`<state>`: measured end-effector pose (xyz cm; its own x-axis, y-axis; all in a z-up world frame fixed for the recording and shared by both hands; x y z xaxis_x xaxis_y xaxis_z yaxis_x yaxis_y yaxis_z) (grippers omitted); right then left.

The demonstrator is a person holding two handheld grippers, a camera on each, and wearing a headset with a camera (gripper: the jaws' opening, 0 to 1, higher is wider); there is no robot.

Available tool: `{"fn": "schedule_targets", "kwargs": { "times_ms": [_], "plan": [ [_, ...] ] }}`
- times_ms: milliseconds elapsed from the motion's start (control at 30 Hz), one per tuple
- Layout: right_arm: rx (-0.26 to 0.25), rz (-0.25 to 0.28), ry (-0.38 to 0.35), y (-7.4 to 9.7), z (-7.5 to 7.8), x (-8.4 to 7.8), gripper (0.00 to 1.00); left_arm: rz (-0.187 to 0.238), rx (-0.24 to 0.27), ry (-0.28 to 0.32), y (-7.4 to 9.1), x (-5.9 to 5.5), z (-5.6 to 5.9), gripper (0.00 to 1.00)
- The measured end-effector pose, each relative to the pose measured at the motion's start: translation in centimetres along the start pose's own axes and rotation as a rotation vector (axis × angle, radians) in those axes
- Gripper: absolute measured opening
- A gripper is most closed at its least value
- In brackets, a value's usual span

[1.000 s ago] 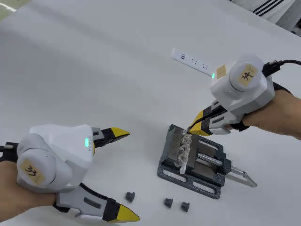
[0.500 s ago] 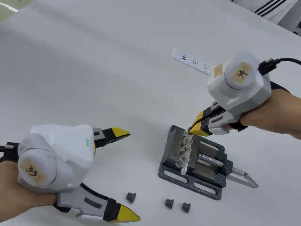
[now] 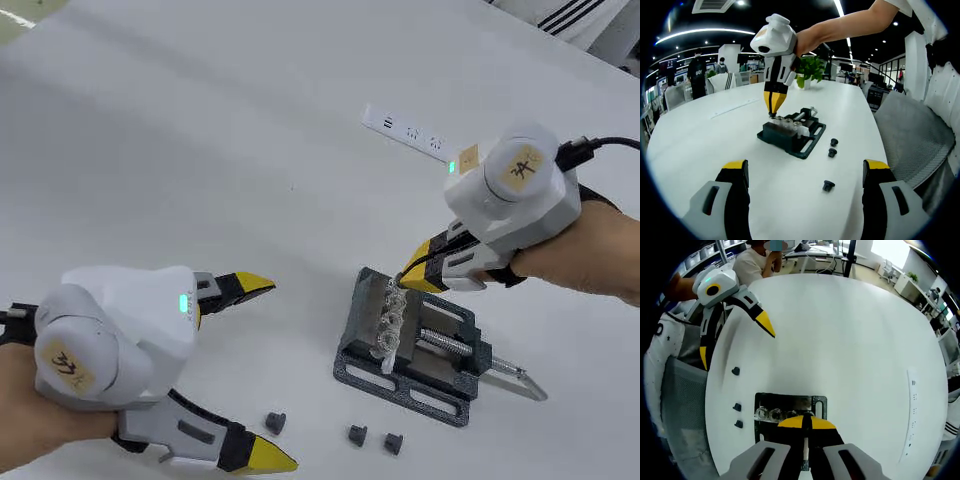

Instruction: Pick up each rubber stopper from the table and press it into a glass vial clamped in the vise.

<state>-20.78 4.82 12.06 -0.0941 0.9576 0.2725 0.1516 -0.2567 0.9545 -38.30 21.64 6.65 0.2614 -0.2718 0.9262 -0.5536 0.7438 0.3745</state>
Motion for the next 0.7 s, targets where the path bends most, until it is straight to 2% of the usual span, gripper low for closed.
{"fn": "schedule_targets", "kwargs": {
  "times_ms": [167,300,433,700],
  "plan": [
    [-0.016,-0.02,0.035,-0.1,-0.5,0.0,0.0,0.001,0.001,-0.002,-0.1,0.1,-0.1,0.94],
    [-0.025,-0.015,0.042,-0.2,-0.5,-0.1,0.0,0.004,-0.001,-0.004,-0.1,0.2,0.0,0.94],
    [-0.061,0.058,0.039,-0.1,-0.9,-1.0,0.0,0.005,0.006,-0.003,0.0,0.3,-0.1,0.94],
    [-0.077,0.119,0.001,-0.3,-0.8,-1.5,0.0,-0.002,0.003,-0.012,0.0,0.5,0.0,0.94]
  ]
}}
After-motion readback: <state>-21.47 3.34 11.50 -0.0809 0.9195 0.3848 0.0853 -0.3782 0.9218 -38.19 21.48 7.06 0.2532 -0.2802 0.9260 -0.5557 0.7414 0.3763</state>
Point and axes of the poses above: the centre of the closed fingertips' face, and the gripper's own axes: y roughly backward along the fingers, z roughly to its right, x roughly out of its top, the point moved 10 cm from there along y, roughly backward along the fingers, and after that the axes turned 6 degrees about x, right-handed, at the moved point
